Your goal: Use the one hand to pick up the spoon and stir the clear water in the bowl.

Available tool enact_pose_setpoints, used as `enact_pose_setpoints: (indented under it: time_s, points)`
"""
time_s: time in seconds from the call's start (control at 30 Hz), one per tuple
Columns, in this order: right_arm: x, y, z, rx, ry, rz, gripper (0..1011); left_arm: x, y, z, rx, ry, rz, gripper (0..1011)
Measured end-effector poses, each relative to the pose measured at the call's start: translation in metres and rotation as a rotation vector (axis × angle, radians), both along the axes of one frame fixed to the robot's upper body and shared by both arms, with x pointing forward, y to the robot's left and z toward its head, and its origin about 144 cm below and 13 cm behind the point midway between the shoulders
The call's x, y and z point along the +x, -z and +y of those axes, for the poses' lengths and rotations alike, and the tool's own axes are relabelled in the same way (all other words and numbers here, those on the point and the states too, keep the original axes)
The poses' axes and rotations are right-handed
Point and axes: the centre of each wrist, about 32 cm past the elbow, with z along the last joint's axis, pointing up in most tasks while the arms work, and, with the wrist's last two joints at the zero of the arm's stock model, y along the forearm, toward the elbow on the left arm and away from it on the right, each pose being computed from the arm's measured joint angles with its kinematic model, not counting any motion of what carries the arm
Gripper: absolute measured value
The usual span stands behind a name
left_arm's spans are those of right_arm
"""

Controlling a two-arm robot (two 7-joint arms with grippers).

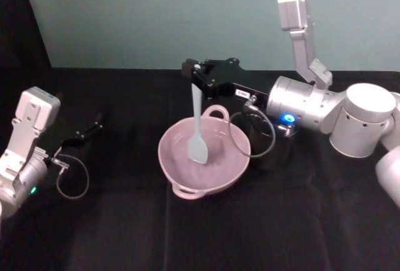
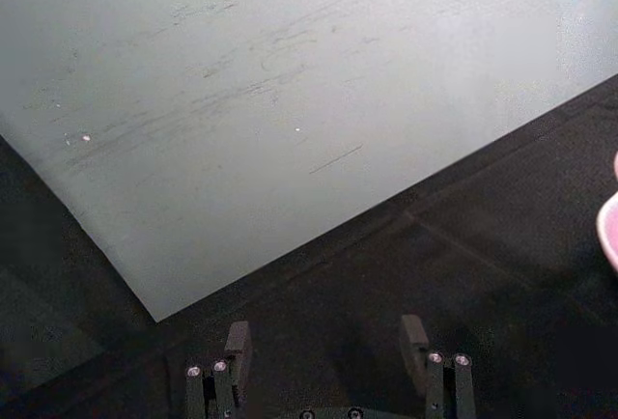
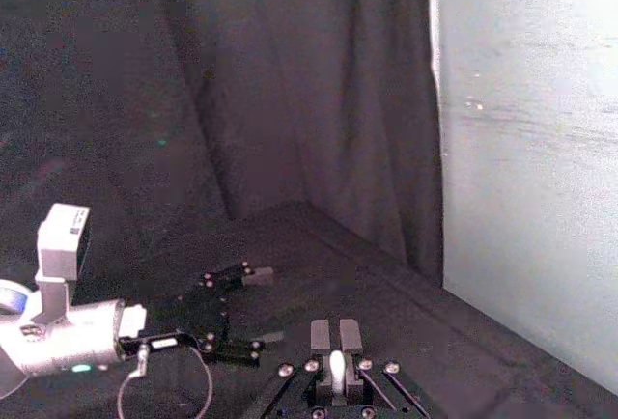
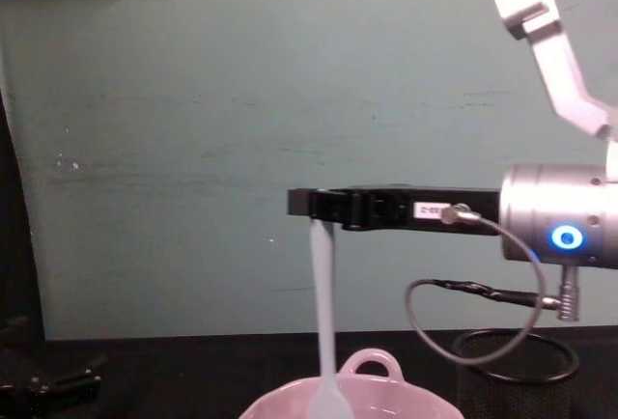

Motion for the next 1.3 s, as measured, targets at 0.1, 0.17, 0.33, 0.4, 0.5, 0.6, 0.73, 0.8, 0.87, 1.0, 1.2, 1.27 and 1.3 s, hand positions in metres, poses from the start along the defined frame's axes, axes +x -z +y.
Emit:
enact_pose_setpoints:
  time_s: [0.1, 0.17, 0.33, 0.4, 0.5, 0.6, 0.73, 0.8, 0.87, 1.0, 1.2, 1.27, 1.3]
  points:
    - [0.006, -0.001, 0.007, -0.001, -0.019, -0.001, 64, 0.000, 0.000, 0.000, 0.000, 0.000, 0.000, 1011]
    - [0.011, -0.001, 0.013, -0.005, -0.032, -0.001, 64, 0.000, 0.000, 0.000, 0.000, 0.000, 0.000, 1011]
    - [0.025, -0.002, 0.022, -0.014, -0.047, 0.003, 64, 0.000, 0.000, 0.000, 0.000, 0.000, 0.000, 1011]
    - [0.030, -0.002, 0.023, -0.016, -0.047, 0.004, 64, 0.000, 0.000, 0.000, 0.000, 0.000, 0.000, 1011]
    - [0.037, -0.001, 0.024, -0.019, -0.041, 0.008, 64, 0.000, 0.000, 0.000, 0.000, 0.000, 0.000, 1011]
    - [0.041, -0.002, 0.022, -0.019, -0.030, 0.008, 64, 0.000, 0.000, 0.000, 0.000, 0.000, 0.000, 1011]
    - [0.043, -0.004, 0.016, -0.016, -0.015, 0.004, 64, 0.000, 0.000, 0.000, 0.000, 0.000, 0.000, 1011]
    - [0.043, -0.005, 0.011, -0.013, 0.000, -0.001, 64, 0.000, 0.000, 0.000, 0.000, 0.000, 0.000, 1011]
    - [0.041, -0.005, 0.006, -0.011, 0.015, -0.003, 64, 0.000, 0.000, 0.000, 0.000, 0.000, 0.000, 1011]
    - [0.036, -0.005, -0.004, -0.010, 0.038, -0.005, 64, 0.000, 0.000, 0.000, 0.000, 0.000, 0.000, 1011]
    - [0.023, -0.002, -0.015, -0.009, 0.062, -0.001, 64, 0.000, 0.000, 0.000, 0.000, 0.000, 0.000, 1011]
    - [0.019, -0.002, -0.017, -0.009, 0.064, -0.001, 64, 0.000, 0.000, 0.000, 0.000, 0.000, 0.000, 1011]
    - [0.016, -0.003, -0.017, -0.008, 0.061, -0.002, 64, 0.000, 0.000, 0.000, 0.000, 0.000, 0.000, 1011]
